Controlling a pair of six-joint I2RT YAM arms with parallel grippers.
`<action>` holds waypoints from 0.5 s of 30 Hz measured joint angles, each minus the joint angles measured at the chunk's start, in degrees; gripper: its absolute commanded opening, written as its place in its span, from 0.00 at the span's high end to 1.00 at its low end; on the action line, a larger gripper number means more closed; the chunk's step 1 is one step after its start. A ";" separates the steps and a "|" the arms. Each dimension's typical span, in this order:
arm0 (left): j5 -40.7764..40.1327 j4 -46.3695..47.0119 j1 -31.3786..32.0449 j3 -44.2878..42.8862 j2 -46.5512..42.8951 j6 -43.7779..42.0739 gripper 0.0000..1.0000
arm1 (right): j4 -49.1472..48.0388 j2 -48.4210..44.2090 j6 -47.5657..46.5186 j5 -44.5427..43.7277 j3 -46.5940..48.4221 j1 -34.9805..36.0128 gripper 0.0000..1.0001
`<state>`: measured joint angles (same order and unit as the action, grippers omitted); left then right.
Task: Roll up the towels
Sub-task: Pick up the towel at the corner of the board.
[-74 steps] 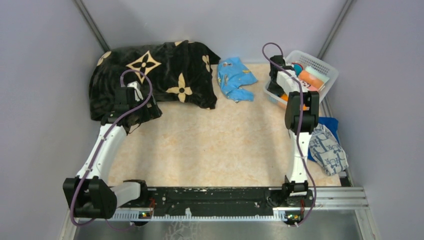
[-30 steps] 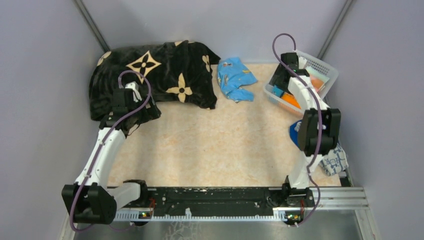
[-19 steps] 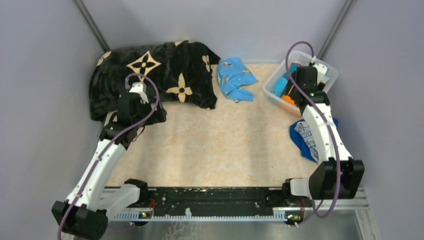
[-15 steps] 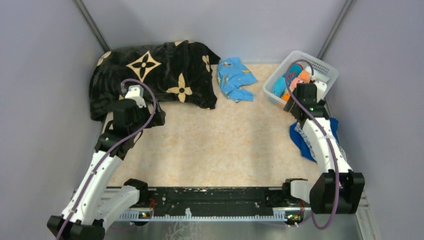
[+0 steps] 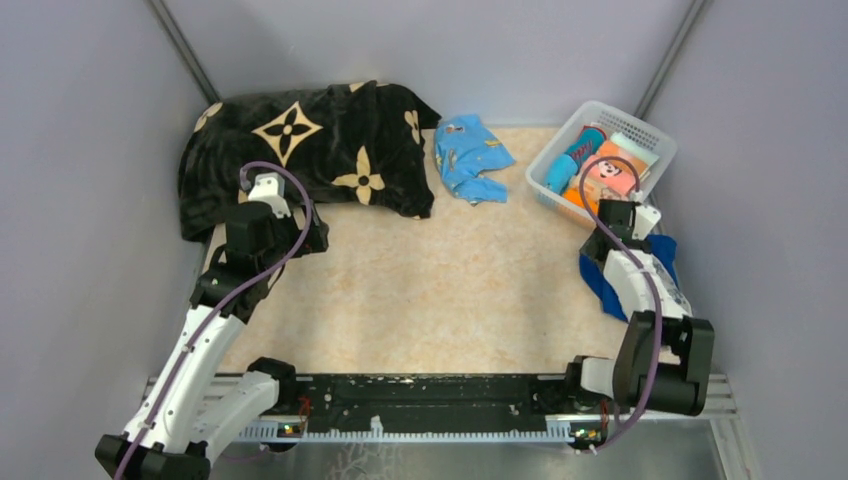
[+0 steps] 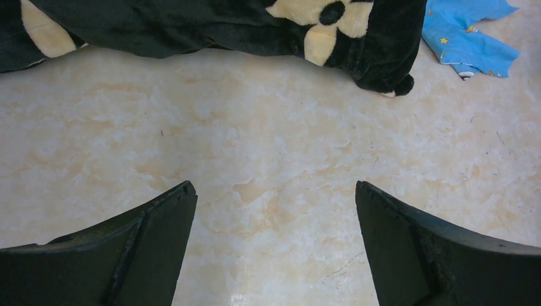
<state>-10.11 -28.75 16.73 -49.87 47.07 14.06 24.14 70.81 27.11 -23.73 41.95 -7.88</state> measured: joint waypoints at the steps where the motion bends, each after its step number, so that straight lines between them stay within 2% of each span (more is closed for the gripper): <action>1: -0.15 0.02 0.00 0.00 0.00 0.00 0.01 | -1.36 1.09 0.22 -0.09 -0.35 -0.39 0.46; 7: -0.37 0.02 0.00 0.00 0.04 0.00 0.01 | -6.03 5.88 1.90 -0.15 -2.69 -3.85 0.55; 12: -0.37 0.02 0.00 0.00 0.07 -0.02 0.01 | -9.27 7.80 2.86 0.74 -3.61 -8.07 0.77; 15: -0.37 0.02 0.00 0.00 0.07 -0.02 0.01 | -10.84 7.87 3.19 1.07 -4.37 -10.25 0.95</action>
<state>-10.48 -28.73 16.73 -49.87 47.13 14.04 13.30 78.67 30.30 -22.65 37.58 -18.13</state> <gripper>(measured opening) 0.994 0.194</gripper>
